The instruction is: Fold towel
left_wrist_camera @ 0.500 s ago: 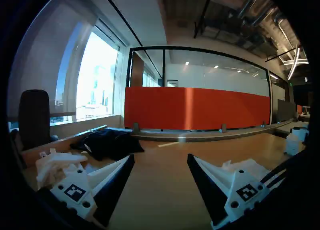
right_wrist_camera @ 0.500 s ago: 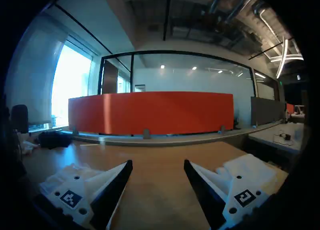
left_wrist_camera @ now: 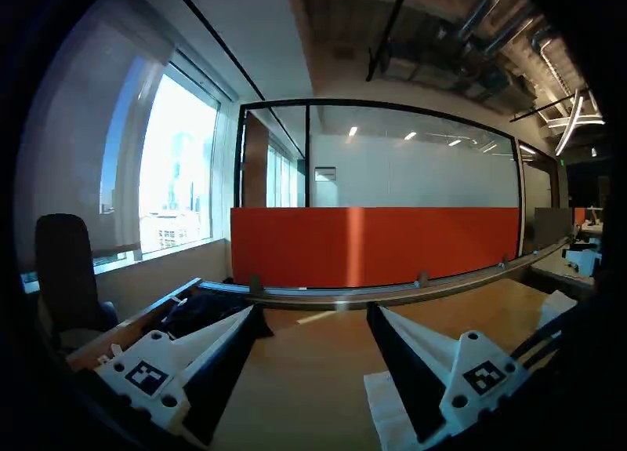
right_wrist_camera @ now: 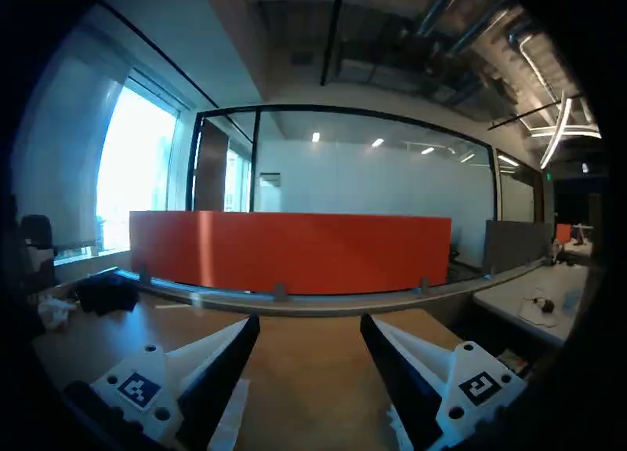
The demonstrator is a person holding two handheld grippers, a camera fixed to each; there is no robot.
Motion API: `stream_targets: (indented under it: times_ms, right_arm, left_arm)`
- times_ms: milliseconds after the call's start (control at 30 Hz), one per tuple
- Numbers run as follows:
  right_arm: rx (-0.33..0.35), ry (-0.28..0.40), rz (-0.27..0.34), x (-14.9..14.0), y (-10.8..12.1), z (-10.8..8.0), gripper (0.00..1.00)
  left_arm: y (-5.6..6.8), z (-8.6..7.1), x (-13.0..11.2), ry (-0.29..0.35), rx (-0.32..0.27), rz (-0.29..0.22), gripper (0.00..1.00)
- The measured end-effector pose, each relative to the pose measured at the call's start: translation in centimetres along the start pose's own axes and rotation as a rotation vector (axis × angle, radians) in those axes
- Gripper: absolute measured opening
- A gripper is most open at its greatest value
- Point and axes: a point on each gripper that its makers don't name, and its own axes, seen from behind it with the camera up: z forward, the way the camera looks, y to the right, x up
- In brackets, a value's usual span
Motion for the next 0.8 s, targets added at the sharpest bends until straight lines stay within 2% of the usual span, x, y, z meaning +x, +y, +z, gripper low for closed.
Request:
stream_targets:
  times_ms: [167, 467, 633, 800]
  right_arm:
    - [0.006, -0.004, -0.005, 3.4, -0.2, -0.4, 1.00]
    - [0.018, 0.002, -0.009, 5.7, -1.0, -0.6, 1.00]
    - [0.082, -0.021, -0.017, 6.2, -2.7, -0.9, 0.99]
    - [0.186, -0.069, -0.053, 6.0, -5.3, -1.5, 1.00]
  left_arm:
    - [0.9, -0.3, 2.4, -0.019, -0.022, 0.016, 0.98]
    - [1.5, -0.8, 4.1, -0.053, -0.058, 0.031, 0.98]
    - [2.3, -0.8, 4.2, -0.084, -0.111, 0.052, 0.98]
    - [3.4, -0.8, 4.1, -0.121, -0.178, 0.078, 0.98]
